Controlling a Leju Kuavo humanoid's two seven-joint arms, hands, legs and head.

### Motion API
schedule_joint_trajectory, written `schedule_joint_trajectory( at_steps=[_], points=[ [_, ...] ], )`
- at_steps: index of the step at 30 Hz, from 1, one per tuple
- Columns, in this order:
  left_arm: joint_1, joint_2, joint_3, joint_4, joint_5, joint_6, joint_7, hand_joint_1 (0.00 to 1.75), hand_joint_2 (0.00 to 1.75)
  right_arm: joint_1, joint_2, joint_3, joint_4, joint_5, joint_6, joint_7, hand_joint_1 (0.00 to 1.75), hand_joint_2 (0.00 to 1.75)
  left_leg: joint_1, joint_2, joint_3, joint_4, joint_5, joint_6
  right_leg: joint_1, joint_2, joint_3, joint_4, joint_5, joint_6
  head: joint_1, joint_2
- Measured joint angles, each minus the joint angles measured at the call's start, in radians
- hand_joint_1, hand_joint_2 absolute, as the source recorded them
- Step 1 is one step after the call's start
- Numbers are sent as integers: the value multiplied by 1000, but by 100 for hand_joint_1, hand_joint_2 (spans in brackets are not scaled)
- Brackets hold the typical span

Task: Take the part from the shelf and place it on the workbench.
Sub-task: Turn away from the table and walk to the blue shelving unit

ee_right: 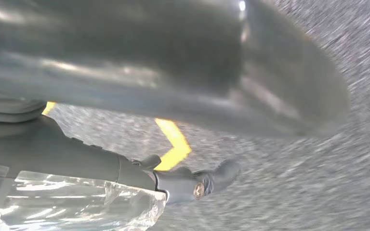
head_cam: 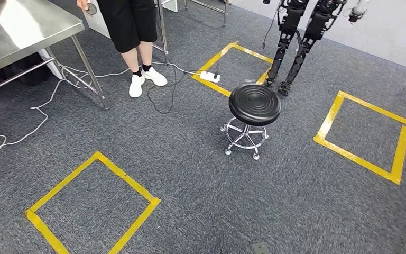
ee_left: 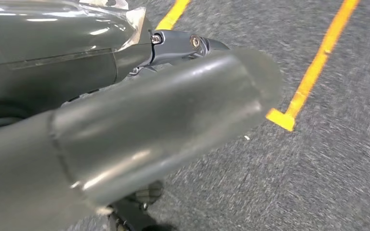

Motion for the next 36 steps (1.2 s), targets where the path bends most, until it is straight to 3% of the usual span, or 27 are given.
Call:
schedule_joint_trajectory(
  at_steps=[1,2,4,5,6,8,10,12,13,15,17,18,19,20,21,23,25,26,28,30,31,32,34,35,36],
  points=[
    [0,-1,4,-1,-3,-4,0,0,0,-1,-1,-5,0,-4,-2,5,0,0,-3,15,-2,-1,2,3,-1,-28,-30,61,-30,-5,4,0],
    [1,-1,8,0,-3,-10,0,0,0,-1,-1,-10,0,-8,-3,8,0,0,-5,31,-5,0,2,5,0,-40,-61,127,-58,-8,7,0],
    [-1,-1,16,9,1,-20,0,0,0,4,-3,-20,0,-17,-3,14,0,0,-8,61,-9,0,3,6,-2,-50,-87,200,-81,-3,8,0],
    [-4,-1,20,17,3,-23,0,0,0,10,-3,-25,0,-22,-2,17,0,0,-8,75,-10,0,3,6,-3,-54,-70,183,-72,4,8,0],
    [-6,-1,24,26,5,-23,0,0,0,15,-4,-30,0,-28,-2,19,0,0,-9,87,-9,1,3,5,-4,-64,-33,130,-53,10,8,0],
    [-7,3,30,41,3,-21,0,0,0,21,-1,-42,-1,-44,4,17,0,0,-13,110,-6,2,0,0,0,-111,52,-7,-17,14,10,0],
    [-3,12,35,46,-3,-18,0,0,0,28,7,-56,-1,-57,10,2,0,0,-19,131,-1,3,-3,-12,8,-138,87,-75,-4,3,10,0],
    [0,20,37,42,-10,-16,0,0,0,40,17,-65,-2,-62,10,-16,0,0,-18,148,4,2,-7,-25,10,-118,84,-81,-2,-12,9,0],
    [2,24,37,39,-13,-14,0,0,0,47,22,-68,-2,-63,9,-22,0,0,-15,140,5,6,-13,-32,5,-108,85,-83,0,-18,9,0],
    [6,30,38,35,-19,-9,0,0,0,53,33,-72,-2,-65,9,-33,0,0,-9,90,-14,60,-56,-41,-7,-86,89,-88,7,-36,7,0],
    [15,34,38,34,-25,-2,0,0,0,53,45,-77,-2,-66,12,-42,0,0,-5,37,-66,182,-126,-46,-8,-63,87,-87,11,-47,5,0],
    [19,35,38,34,-26,0,0,0,0,55,50,-78,-2,-66,12,-45,0,0,-5,26,-93,240,-149,-47,-6,-49,86,-86,12,-49,5,0],
    [22,36,38,34,-28,2,0,0,0,57,53,-80,-2,-66,13,-46,0,0,-4,22,-108,270,-152,-49,-6,-35,87,-86,12,-49,5,0],
    [24,36,38,34,-29,2,0,0,0,59,54,-81,-2,-65,13,-46,0,0,-2,20,-108,266,-134,-51,-6,-22,88,-85,12,-49,5,0],
    [24,36,38,34,-31,0,0,0,0,61,55,-83,-2,-65,13,-46,0,0,2,15,-93,226,-100,-52,-7,-8,90,-83,11,-48,5,0],
    [24,35,41,34,-33,-7,0,0,0,59,55,-84,-2,-64,11,-49,0,0,13,-27,-43,103,-31,-55,-5,20,88,-75,9,-44,4,0],
    [23,33,43,34,-40,-17,0,0,0,52,55,-85,-2,-66,10,-56,0,0,16,-65,-17,35,-11,-52,-1,44,75,-67,9,-32,4,0],
    [20,31,43,33,-43,-21,0,0,0,51,55,-87,-2,-67,9,-58,0,0,13,-66,-15,29,-15,-47,-1,55,68,-67,12,-23,5,0],
    [12,25,43,31,-45,-29,0,0,0,52,55,-91,-3,-70,9,-59,0,0,7,-42,-15,22,-10,-30,-3,65,53,-66,17,-7,6,0],
    [4,19,44,28,-44,-36,0,0,0,50,54,-92,-3,-68,8,-59,0,0,7,-14,-14,14,-2,-12,0,23,24,-20,-6,-4,10,0],
    [2,17,45,27,-43,-38,0,0,0,47,54,-92,-3,-67,8,-58,0,0,7,2,-14,11,0,-6,0,-8,-1,31,-31,-8,12,0],
    [1,17,46,26,-40,-39,0,0,0,43,54,-92,-3,-65,8,-55,0,0,5,18,-15,11,0,-3,1,-31,-35,97,-60,-11,15,0],
    [1,17,53,26,-33,-44,0,0,0,38,54,-92,-4,-64,8,-46,0,0,2,52,-15,11,-1,-1,-2,-47,-81,197,-94,-9,16,0],
    [0,17,57,26,-30,-46,0,0,0,38,54,-92,-4,-63,8,-41,0,0,2,66,-15,12,-1,-1,-4,-51,-78,200,-90,-2,16,0],
    [0,16,61,26,-29,-48,0,0,0,38,54,-92,-4,-60,8,-38,0,0,2,79,-14,12,-2,-2,-6,-57,-56,164,-72,6,16,0]
  ],
)
